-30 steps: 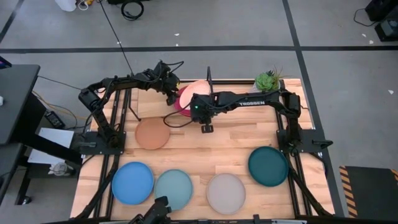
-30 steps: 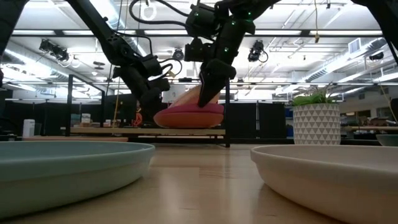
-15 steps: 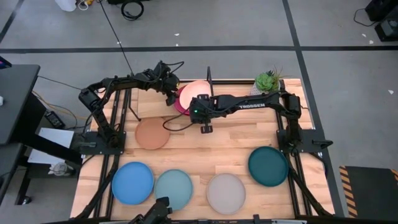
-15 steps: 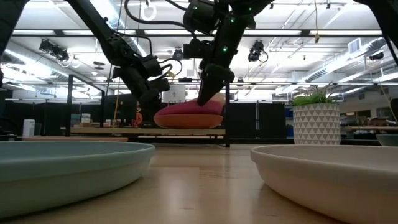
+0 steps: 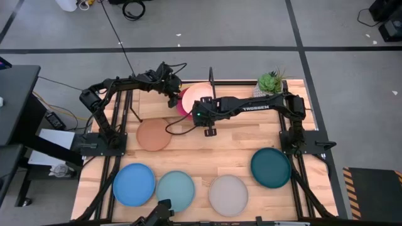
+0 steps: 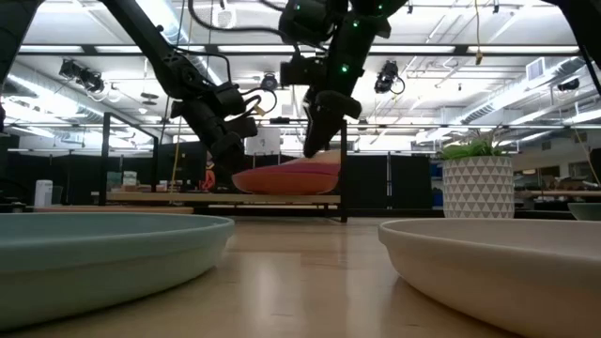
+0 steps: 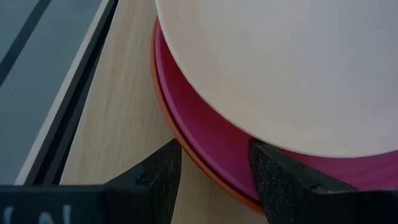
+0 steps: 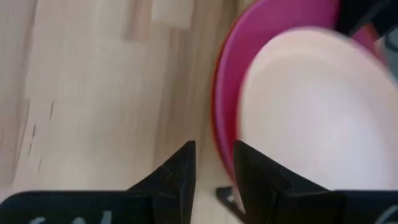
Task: Place and stack plates onto a shelf
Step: Put the white plate on the shelf
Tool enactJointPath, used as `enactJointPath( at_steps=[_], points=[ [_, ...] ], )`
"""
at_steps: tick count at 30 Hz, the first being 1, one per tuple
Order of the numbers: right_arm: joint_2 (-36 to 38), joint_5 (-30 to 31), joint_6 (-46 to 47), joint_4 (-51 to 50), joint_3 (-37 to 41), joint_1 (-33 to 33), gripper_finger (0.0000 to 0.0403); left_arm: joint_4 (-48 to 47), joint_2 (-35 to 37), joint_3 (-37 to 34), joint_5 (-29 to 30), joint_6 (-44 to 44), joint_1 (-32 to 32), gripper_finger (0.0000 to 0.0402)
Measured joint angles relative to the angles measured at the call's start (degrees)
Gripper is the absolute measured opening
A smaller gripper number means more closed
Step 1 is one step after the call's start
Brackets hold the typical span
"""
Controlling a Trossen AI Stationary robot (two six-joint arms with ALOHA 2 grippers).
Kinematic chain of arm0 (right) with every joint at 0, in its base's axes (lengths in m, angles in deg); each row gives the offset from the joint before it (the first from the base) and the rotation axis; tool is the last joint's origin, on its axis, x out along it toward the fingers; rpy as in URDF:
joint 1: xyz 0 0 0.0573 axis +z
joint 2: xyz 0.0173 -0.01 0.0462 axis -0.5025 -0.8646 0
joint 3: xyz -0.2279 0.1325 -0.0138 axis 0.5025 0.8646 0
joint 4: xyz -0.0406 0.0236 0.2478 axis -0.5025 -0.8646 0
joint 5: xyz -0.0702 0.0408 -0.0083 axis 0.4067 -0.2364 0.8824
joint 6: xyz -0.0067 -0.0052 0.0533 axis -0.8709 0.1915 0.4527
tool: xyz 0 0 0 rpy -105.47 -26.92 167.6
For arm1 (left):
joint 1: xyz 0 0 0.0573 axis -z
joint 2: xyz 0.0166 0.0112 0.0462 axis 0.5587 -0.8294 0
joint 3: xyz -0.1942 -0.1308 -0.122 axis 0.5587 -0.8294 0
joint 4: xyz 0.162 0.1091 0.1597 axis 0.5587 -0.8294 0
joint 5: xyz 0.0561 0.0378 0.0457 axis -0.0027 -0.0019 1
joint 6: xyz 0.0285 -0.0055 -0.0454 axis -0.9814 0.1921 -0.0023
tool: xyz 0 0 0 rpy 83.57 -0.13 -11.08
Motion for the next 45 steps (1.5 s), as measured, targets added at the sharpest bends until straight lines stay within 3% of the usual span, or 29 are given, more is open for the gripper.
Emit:
enactJointPath(
  at_steps=[4,10,16,21,33,45],
  points=[
    [0.00,1.91,-1.11,-0.58,0.01,-0.06,0.0126,-0.04,0.00,0.00,0.07,0.00,0.02,0.0192],
    [-0.01,7.92,-8.23,-0.59,0.01,0.98,0.0180,-0.09,0.00,0.00,0.17,0.02,0.02,0.0192],
    [0.34,8.14,-12.77,-0.45,0.01,2.89,0.0207,-0.09,0.00,0.00,0.20,0.00,0.02,0.0192],
    [0.10,11.74,-15.89,1.12,0.01,2.42,0.0191,-0.09,0.00,0.00,0.22,0.17,0.02,0.0192],
    [0.01,12.72,-18.54,4.02,2.66,-0.30,0.0162,-0.12,0.00,0.02,0.42,0.19,0.25,0.0192],
    [0.01,7.71,-19.80,4.13,2.63,-1.61,0.0088,-0.13,0.00,0.02,0.42,0.15,0.31,0.0192]
  ],
)
